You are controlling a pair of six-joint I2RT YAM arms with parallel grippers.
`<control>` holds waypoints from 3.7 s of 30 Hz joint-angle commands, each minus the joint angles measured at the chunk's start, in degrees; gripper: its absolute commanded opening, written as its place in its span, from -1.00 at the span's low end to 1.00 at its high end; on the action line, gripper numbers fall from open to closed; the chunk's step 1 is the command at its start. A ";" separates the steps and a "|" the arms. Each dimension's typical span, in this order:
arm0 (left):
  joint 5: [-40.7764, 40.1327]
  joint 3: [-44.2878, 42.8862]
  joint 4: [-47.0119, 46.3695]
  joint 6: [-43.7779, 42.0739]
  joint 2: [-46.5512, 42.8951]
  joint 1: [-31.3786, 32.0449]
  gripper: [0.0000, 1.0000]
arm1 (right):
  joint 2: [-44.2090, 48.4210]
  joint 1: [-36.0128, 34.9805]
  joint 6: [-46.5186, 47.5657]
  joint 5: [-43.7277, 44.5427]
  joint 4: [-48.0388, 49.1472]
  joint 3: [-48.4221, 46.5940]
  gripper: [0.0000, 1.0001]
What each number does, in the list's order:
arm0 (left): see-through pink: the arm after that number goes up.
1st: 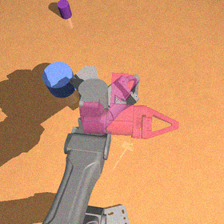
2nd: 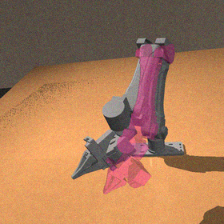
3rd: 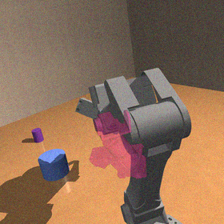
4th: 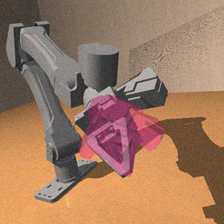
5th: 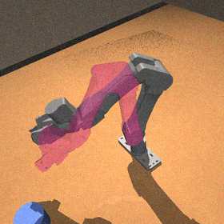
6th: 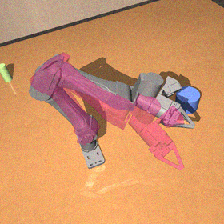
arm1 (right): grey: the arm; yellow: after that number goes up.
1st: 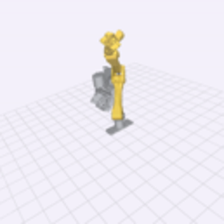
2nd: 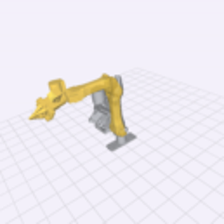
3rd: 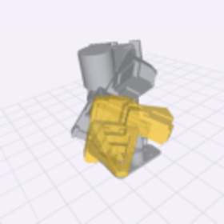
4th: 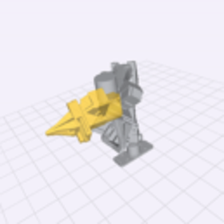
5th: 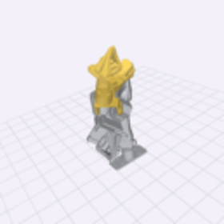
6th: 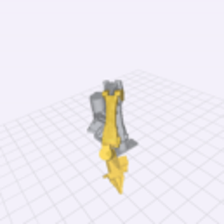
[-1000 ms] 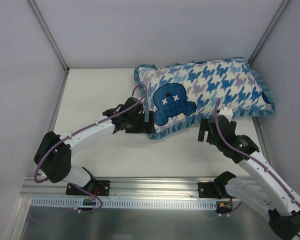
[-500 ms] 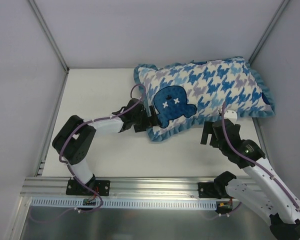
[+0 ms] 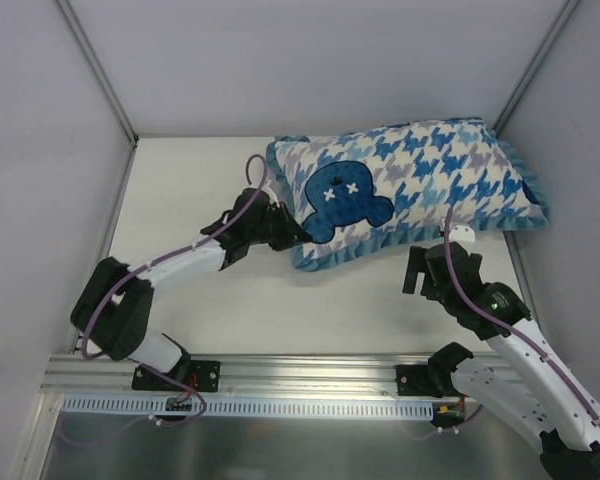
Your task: Remove the pillowcase from the pillow
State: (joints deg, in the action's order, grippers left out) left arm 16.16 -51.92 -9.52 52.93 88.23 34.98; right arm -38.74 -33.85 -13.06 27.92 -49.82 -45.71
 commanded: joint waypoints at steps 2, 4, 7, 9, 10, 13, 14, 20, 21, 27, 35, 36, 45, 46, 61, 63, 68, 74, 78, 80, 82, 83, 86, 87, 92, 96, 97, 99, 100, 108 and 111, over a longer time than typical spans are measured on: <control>-6.40 4.80 11.57 1.48 -19.09 -6.56 -1.00 | -1.85 1.41 3.45 4.49 -0.19 -3.76 0.93; -7.11 7.70 16.00 0.95 -24.13 -10.88 -1.00 | -3.87 4.04 6.45 3.90 -0.19 -7.00 0.93; -9.21 10.35 24.70 -1.24 -34.94 -19.05 -1.00 | -7.74 15.77 9.63 -6.68 -0.28 -14.38 0.93; -9.83 10.18 31.01 -3.52 -41.62 -24.14 -1.00 | -9.93 20.55 9.20 -12.78 0.51 -15.54 0.93; -10.88 9.65 33.05 -4.23 -43.21 -25.48 -1.00 | -10.47 24.05 8.84 -17.76 1.30 -15.55 0.93; -11.94 6.93 40.09 -6.95 -46.04 -28.47 -1.00 | -13.27 29.42 5.69 -26.56 3.41 -14.49 0.93; -11.94 6.31 41.32 -7.66 -45.78 -28.83 -1.00 | -13.90 30.76 4.72 -29.39 3.85 -13.62 0.93; -10.63 4.37 45.82 -9.16 -44.28 -29.18 -1.00 | -13.12 45.17 -5.03 -49.69 16.58 -3.17 0.93; -10.45 4.11 45.73 -9.24 -44.11 -29.27 -1.00 | -12.94 46.58 -6.26 -52.07 21.99 0.50 0.93; -7.90 2.71 45.82 -10.39 -42.35 -29.18 -1.00 | -16.10 50.45 -7.68 -51.30 24.95 3.26 0.93; -6.50 2.97 45.82 -10.74 -42.35 -29.18 -1.00 | -14.96 54.32 -14.87 -50.77 40.62 13.17 0.93; -6.23 2.97 45.82 -10.83 -42.26 -29.18 -1.00 | -15.57 54.32 -15.67 -50.95 43.29 13.89 0.93; -4.38 -3.00 47.22 -13.99 -42.70 -29.18 -1.00 | -17.78 53.71 -13.41 -51.30 37.45 -1.36 -0.99; -4.65 -4.75 48.53 -14.25 -42.35 -29.18 -1.00 | -15.42 53.62 -11.66 -51.04 35.43 -3.31 -0.99; -18.68 -43.95 63.47 -18.03 -42.96 -29.09 -1.00 | -0.64 53.62 -5.14 -47.53 4.23 -35.83 -0.99; -21.77 -47.04 65.93 -17.77 -43.49 -28.66 -1.00 | 0.15 53.62 -4.43 -46.91 0.44 -38.48 -0.99; -24.69 -42.13 66.12 -17.95 -41.74 -28.57 -1.00 | -1.50 53.53 -6.27 -48.30 1.20 -31.05 -0.99; -14.78 -34.39 59.45 -15.49 -24.71 -30.06 -1.00 | -20.82 44.95 -4.18 -40.34 11.23 -22.40 -0.40; -13.89 -39.11 57.95 -19.59 -9.49 -30.50 -0.13 | -33.41 41.24 -1.18 -36.72 6.67 -28.46 0.45; -11.78 -40.18 57.95 -20.75 -8.16 -30.50 0.51 | -30.88 39.13 -0.65 -34.79 7.89 -27.07 0.67; -11.15 -40.54 57.86 -22.51 -8.86 -30.41 0.79 | -28.33 38.68 -0.13 -32.85 9.13 -23.99 0.81; -11.59 -40.54 57.95 -23.04 -9.99 -30.24 0.79 | -26.40 38.51 0.75 -32.58 9.04 -23.20 0.82; -14.13 -39.40 57.95 -26.11 -12.80 -27.79 0.75 | -23.50 37.54 3.03 -31.53 7.73 -20.12 0.82; -16.14 -38.61 58.03 -27.60 -13.42 -26.56 0.73 | -21.40 37.19 3.56 -31.26 7.03 -19.33 0.83; -20.03 -36.94 58.21 -27.71 -14.49 -14.19 0.68 | -15.84 32.63 4.45 -31.26 7.89 -15.12 0.89; -20.03 -39.13 58.21 -25.07 -9.84 -4.26 0.75 | -20.38 23.66 4.88 -28.28 7.02 -17.65 0.95; -20.03 -39.92 58.21 -24.63 -8.52 -2.48 0.73 | -21.45 22.35 4.89 -26.36 7.02 -18.09 0.94; -20.47 -42.55 58.21 -24.01 -4.74 2.25 0.70 | -23.13 22.16 4.62 -27.92 8.77 -18.36 0.95; -21.08 -43.26 58.21 -23.92 -2.55 3.59 0.69 | -24.70 22.07 4.80 -30.45 9.30 -18.27 0.93; -18.98 -47.39 58.30 -23.13 4.41 10.10 0.64 | -27.19 23.64 4.89 -23.09 9.65 -13.71 -0.08; -18.63 -48.62 58.39 -23.83 6.43 12.04 0.64 | -22.44 26.19 4.27 -23.88 10.62 -10.54 -0.24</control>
State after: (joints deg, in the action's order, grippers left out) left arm -3.18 -97.25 48.77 29.06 93.97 45.71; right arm -65.89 -9.80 -8.99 0.30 -37.63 -58.22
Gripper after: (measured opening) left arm 0.821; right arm 0.390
